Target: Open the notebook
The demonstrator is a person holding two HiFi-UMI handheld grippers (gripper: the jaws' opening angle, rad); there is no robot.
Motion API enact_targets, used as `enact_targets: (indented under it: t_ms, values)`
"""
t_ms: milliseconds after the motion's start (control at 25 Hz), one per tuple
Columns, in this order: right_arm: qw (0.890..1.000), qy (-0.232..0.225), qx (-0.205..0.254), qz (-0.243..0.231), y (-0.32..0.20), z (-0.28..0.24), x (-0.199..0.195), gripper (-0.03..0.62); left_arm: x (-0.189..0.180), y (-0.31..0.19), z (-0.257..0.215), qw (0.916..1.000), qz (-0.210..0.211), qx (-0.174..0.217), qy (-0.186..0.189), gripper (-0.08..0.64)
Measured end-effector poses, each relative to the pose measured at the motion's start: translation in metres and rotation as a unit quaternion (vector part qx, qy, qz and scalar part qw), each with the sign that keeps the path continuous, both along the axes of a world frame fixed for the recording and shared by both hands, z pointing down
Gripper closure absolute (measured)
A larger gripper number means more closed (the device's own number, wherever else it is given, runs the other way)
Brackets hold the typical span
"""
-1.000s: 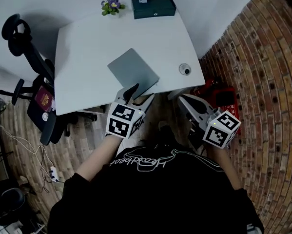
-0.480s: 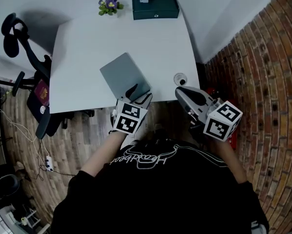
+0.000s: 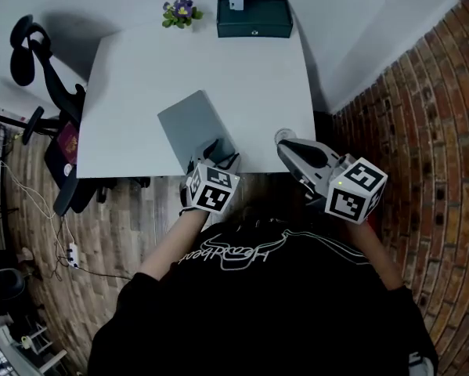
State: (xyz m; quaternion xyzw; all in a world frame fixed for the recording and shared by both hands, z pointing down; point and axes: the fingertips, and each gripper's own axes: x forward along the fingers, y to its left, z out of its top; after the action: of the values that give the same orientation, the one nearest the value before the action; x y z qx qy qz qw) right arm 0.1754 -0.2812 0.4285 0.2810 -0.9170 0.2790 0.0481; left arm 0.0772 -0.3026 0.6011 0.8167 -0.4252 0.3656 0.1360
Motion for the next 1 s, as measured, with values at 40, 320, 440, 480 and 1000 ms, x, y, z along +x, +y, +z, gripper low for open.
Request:
enact_targets:
  t_ms: [40,320,440,480,1000]
  values:
    - [1.0,0.001,-0.001,-0.004,-0.001,0.001,0.0,0.592,0.0,-0.001,0.001,1.0,0.001,0.004,-0.008,0.295]
    - [1.0,0.013,-0.008,-0.024,0.003,0.009,-0.001,0.592,-0.002,-0.005,0.009,0.9995,-0.013,0.008,-0.028,0.296]
    - [0.999,0.018,-0.011,-0.025,0.003,0.013,0.001,0.592,-0.004,-0.006,0.012,0.9992,-0.014,0.01,-0.037,0.307]
    - [0.999,0.019,-0.012,-0.025,0.003,0.014,0.001,0.592,-0.004,-0.006,0.012,0.9992,-0.015,0.01,-0.037,0.308]
    - [0.999,0.006,-0.021,-0.028,0.003,0.021,0.001,0.592,-0.002,-0.002,0.005,0.9999,-0.016,-0.004,0.004,0.404]
